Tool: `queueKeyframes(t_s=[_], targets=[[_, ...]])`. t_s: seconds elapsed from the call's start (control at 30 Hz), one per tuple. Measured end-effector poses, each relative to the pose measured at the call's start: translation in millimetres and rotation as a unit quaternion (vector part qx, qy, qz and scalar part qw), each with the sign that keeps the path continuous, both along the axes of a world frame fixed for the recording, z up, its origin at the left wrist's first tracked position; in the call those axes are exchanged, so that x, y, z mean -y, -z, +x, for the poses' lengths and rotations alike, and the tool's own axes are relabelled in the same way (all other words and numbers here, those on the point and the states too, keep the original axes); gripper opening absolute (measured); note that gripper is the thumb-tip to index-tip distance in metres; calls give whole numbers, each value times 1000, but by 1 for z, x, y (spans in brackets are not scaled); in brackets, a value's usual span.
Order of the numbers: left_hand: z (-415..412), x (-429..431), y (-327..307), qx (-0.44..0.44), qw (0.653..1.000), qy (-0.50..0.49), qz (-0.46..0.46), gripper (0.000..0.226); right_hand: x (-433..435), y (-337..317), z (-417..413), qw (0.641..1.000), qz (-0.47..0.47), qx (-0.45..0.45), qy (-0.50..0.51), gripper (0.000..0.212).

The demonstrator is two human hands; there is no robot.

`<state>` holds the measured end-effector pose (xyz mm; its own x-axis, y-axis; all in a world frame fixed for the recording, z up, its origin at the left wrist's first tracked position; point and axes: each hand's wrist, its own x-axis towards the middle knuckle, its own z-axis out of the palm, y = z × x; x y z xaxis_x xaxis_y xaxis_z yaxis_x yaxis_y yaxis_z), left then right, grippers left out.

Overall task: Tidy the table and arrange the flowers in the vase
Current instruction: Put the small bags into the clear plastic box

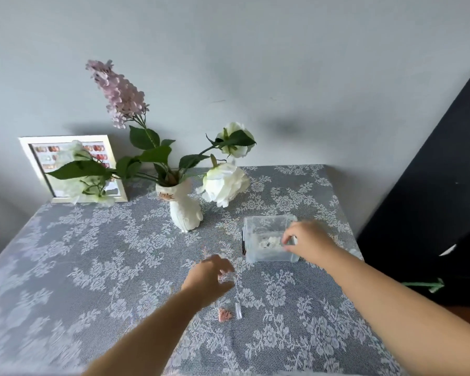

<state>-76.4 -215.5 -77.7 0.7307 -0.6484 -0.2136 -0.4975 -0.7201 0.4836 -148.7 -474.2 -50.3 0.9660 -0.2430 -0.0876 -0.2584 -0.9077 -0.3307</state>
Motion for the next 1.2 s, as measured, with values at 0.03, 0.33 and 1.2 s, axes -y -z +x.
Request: queueKeyframes(t_s=[0.03, 0.33, 1.2], targets=[[-3, -10, 8, -20, 999, 11, 25, 33, -3, 4, 1, 1000, 3, -7, -9, 7], [-28, -29, 35, 18, 992, 84, 90, 50, -6, 13, -7, 999, 47, -26, 3, 9], [39, 101, -42, -15, 994, -23, -103, 12, -3, 13, -14, 998, 57, 2, 5, 8]])
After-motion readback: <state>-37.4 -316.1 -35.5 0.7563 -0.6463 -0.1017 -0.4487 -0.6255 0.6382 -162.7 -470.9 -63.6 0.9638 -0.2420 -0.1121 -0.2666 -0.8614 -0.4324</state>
